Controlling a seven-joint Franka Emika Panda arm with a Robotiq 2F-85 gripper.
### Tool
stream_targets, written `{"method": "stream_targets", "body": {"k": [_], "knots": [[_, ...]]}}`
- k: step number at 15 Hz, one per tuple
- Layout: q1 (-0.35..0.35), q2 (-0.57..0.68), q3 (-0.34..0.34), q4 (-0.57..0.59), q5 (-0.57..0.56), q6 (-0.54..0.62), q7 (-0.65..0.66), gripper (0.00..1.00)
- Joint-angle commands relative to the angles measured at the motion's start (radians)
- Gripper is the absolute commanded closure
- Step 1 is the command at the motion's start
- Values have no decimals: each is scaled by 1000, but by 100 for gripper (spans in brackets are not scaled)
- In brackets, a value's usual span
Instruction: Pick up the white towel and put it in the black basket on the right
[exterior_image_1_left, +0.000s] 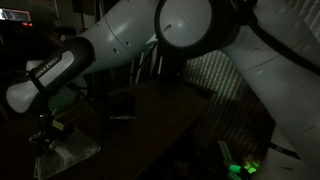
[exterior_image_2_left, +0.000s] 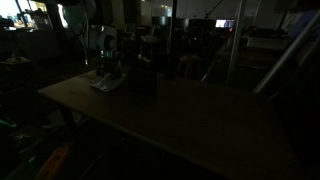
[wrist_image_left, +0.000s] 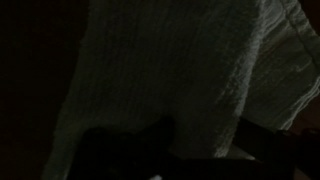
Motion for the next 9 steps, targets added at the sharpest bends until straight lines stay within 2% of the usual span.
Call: {"method": "stream_targets", "body": {"k": [1,4,7,8,9], "knots": [[-12,-15,18,-30,12,31,1,71],[-8,-39,20,-43,16,23,15,92],[-1,-62,18,-45,13,11,33,94],[0,-70,18,-46,13,9,38,91],[5,-82,13,-45,9,3,50,93]]}}
